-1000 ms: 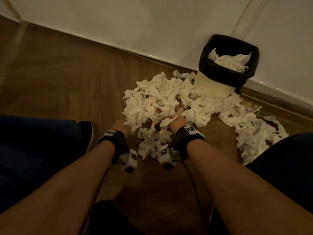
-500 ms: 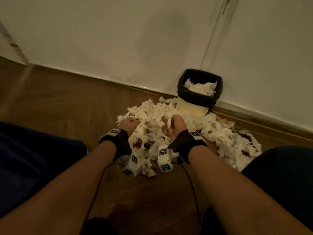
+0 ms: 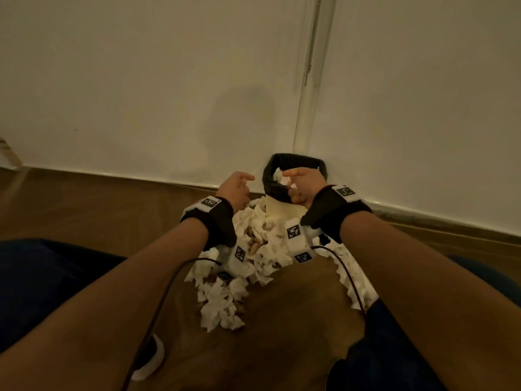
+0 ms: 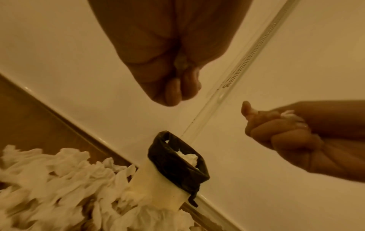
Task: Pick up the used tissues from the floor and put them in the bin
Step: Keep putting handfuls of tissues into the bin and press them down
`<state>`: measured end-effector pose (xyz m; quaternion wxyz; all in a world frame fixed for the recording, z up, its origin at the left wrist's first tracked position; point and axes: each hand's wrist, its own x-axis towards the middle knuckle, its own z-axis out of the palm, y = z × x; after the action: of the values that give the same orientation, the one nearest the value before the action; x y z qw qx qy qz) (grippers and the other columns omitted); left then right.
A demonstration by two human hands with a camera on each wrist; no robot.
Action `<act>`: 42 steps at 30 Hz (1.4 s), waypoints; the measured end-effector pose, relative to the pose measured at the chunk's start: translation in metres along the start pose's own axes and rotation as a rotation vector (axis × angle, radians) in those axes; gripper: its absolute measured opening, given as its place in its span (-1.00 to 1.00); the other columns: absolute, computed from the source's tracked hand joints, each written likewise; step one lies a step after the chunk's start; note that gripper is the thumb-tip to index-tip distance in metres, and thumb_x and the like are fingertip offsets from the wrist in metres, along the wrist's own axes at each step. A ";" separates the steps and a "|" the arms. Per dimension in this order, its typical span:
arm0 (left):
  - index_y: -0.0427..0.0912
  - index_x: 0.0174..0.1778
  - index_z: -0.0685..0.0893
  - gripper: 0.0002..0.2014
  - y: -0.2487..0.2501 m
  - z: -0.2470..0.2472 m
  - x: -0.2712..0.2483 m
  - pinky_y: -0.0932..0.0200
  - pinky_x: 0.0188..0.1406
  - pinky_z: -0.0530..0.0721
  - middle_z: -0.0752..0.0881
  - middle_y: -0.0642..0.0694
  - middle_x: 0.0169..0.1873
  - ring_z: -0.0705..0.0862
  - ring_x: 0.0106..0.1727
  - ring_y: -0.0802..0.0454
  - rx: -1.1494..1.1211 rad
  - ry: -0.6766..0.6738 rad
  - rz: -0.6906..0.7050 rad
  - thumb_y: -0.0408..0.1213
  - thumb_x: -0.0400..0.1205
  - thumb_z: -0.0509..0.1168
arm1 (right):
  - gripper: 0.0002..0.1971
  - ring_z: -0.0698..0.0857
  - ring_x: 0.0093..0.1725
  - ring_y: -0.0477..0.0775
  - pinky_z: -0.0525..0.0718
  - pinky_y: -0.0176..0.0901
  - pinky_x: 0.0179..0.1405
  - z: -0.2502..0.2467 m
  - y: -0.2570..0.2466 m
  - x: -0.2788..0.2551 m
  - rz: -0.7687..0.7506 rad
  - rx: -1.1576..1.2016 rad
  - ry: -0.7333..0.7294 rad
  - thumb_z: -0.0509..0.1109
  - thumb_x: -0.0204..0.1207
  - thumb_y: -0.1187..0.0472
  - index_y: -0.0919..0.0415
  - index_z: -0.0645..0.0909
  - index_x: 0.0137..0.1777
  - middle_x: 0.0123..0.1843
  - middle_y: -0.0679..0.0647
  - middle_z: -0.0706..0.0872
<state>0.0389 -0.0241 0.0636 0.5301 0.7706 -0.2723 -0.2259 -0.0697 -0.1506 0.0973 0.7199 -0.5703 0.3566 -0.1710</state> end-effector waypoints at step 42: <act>-0.10 0.39 0.53 -0.64 -0.019 0.111 0.155 0.19 0.16 0.51 0.61 -0.21 0.28 0.59 0.27 -0.10 0.467 -0.036 0.231 -0.37 0.71 0.05 | -0.46 0.46 0.46 0.24 0.47 -0.06 0.43 -0.078 0.021 0.169 -0.150 -1.200 0.137 0.24 0.54 0.45 0.05 0.46 0.49 0.53 0.22 0.41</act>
<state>0.0876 -0.1979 -0.0004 0.3555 0.8318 -0.4124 -0.1085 -0.0124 -0.3095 0.0165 0.2345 -0.8878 0.3952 -0.0266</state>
